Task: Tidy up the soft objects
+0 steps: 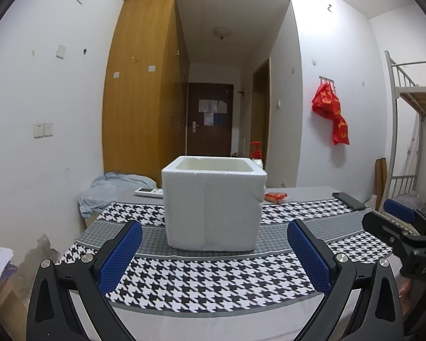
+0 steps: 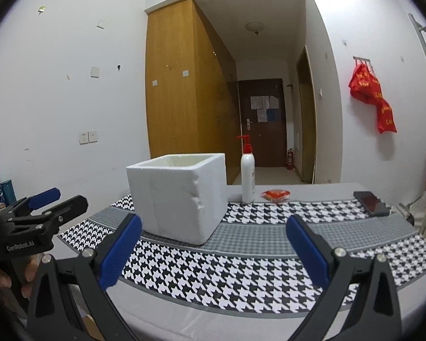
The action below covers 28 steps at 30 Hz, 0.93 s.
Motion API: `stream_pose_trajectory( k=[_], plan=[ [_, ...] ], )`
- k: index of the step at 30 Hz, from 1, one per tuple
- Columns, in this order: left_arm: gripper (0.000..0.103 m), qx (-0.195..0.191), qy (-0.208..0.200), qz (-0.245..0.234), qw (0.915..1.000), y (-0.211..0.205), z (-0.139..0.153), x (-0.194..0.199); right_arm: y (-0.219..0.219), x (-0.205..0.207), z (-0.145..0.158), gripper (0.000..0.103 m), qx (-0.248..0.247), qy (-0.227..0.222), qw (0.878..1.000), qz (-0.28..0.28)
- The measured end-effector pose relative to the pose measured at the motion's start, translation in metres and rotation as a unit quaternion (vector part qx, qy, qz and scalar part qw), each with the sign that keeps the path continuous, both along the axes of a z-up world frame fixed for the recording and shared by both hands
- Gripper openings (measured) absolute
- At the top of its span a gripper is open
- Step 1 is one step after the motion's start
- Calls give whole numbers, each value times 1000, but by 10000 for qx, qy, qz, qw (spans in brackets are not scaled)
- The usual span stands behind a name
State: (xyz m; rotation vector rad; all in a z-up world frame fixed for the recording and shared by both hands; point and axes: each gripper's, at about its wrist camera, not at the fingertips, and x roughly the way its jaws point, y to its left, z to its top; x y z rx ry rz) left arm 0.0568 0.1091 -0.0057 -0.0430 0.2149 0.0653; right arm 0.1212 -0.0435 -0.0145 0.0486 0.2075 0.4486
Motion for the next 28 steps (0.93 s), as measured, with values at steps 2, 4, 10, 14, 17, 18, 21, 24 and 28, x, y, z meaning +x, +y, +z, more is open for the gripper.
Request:
stream_pose_trajectory(
  k=[2,4,10,14,17,18,21,24,28],
  plan=[
    [102,-6,5,47,10000,2,-3,-1,-2,1,-2,103,61,21,10000,-10],
    [102,17,39,72,10000,4,-6,0,-2,2,-1,103,59,15,10000,-29],
    [102,128,-7,15,9999,-2,-4,0,-4,-2,4,103,51,-104,9999,-57],
    [102,171,-33,-40,9998,-5,-4,-1,-4,-2,2,103,35,-62,10000,-39],
    [102,195,5,-45,9998,-6,-4,0,-5,-2,2,103,36,-72,10000,-28],
    [102,199,12,-45,9998,-6,-4,0,-5,-3,2,103,36,-87,10000,-29],
    [102,193,13,-40,9998,-6,-4,0,-7,-1,2,103,49,-55,10000,-33],
    [102,216,18,-38,9998,-7,-4,0,-7,0,0,103,61,-20,10000,-36],
    [102,206,14,-64,9998,-7,-4,0,-6,0,0,103,37,-24,10000,-25]
  ],
)
